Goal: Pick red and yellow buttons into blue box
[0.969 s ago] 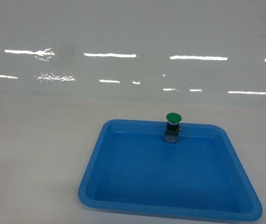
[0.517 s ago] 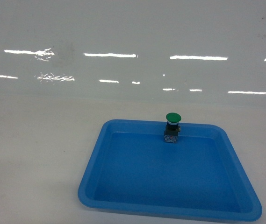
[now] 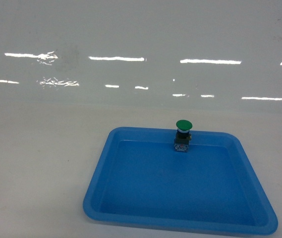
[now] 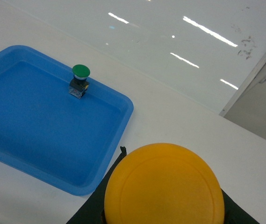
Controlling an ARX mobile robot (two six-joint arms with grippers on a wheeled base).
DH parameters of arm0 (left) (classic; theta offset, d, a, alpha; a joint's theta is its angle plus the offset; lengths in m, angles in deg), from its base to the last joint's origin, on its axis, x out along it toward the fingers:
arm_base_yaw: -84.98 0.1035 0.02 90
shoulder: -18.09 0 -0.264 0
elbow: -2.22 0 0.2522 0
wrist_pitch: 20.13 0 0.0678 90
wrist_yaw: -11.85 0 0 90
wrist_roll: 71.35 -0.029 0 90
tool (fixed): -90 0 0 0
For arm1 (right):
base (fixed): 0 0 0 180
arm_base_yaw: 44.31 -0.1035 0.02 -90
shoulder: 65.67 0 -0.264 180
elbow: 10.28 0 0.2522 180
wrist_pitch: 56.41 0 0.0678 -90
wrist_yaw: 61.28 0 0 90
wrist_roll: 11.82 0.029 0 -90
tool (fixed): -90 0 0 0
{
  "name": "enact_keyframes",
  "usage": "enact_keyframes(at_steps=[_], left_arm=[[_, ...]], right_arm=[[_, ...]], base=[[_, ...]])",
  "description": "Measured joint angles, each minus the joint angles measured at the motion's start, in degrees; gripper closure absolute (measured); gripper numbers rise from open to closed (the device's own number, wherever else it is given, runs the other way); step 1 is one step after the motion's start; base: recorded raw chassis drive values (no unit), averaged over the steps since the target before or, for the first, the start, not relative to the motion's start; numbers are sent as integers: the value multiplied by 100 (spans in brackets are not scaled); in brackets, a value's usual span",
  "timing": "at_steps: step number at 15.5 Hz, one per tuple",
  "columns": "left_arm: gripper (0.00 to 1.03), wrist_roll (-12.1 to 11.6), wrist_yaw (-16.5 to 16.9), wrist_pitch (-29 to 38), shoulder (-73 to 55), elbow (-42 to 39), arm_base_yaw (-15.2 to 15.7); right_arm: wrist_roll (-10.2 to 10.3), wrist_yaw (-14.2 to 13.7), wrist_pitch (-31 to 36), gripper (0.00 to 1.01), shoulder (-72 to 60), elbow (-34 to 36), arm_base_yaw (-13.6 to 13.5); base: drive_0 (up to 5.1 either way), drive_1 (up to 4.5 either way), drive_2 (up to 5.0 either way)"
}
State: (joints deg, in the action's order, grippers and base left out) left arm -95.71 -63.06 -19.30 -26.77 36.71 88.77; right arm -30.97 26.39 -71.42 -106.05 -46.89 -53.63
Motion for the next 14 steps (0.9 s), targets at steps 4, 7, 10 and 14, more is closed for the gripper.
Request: enact_keyframes(at_steps=[4, 7, 10, 14], left_arm=[[73, -9, 0, -2, -2, 0, 0], [73, -9, 0, 0, -2, 0, 0], [73, -9, -4, -9, -11, 0, 0], [73, -9, -4, -4, 2, 0, 4]], right_arm=[[0, 0, 0, 73, 0, 0, 0], [0, 0, 0, 73, 0, 0, 0], [0, 0, -4, 73, -9, 0, 0], [0, 2, 9, 73, 0, 0, 0]], base=[[0, 0, 0], [0, 0, 0], [189, -329, 149], [303, -497, 185]])
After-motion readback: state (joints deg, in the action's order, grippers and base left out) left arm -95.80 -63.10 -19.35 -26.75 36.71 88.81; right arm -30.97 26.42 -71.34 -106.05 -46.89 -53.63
